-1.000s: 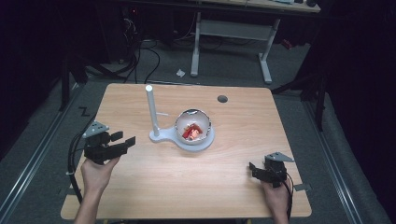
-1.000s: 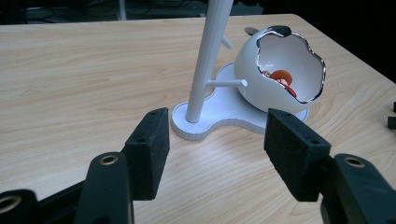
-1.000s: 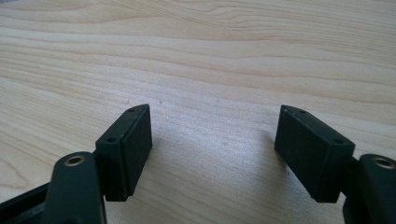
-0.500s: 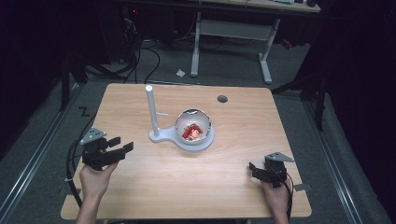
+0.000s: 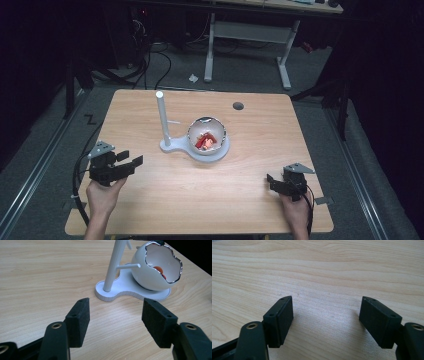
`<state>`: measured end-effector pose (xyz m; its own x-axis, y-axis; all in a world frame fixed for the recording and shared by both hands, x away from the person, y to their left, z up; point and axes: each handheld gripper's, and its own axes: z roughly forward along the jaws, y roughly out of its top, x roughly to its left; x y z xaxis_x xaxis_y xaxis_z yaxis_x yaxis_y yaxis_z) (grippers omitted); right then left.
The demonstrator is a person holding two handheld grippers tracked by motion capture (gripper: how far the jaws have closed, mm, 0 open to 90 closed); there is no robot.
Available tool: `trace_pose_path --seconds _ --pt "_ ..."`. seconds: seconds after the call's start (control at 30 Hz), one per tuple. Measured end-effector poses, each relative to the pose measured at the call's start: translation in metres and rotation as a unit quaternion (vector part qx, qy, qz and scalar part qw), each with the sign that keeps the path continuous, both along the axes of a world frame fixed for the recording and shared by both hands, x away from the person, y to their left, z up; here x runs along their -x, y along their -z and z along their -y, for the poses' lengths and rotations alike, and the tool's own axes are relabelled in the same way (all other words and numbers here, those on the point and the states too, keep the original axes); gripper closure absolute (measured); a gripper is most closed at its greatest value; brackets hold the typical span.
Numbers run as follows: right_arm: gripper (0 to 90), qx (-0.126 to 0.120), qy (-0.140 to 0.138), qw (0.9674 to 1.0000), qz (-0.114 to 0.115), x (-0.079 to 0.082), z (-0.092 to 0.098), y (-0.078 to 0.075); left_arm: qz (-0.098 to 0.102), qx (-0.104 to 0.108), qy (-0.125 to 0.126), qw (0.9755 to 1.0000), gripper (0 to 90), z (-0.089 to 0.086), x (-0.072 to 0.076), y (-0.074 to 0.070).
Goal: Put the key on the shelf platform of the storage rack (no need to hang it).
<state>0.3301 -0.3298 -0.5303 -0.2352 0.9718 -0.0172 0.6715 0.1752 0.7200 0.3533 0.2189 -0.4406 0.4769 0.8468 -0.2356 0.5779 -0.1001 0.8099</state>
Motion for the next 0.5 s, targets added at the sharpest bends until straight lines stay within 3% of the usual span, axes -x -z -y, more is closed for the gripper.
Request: trace_pose_path --seconds 0.5 --pt "27.6 0.0 0.0 1.0 0.0 0.0 0.0 0.0 -0.011 -0.008 0.01 0.9999 38.3 0.006 0.0 0.012"
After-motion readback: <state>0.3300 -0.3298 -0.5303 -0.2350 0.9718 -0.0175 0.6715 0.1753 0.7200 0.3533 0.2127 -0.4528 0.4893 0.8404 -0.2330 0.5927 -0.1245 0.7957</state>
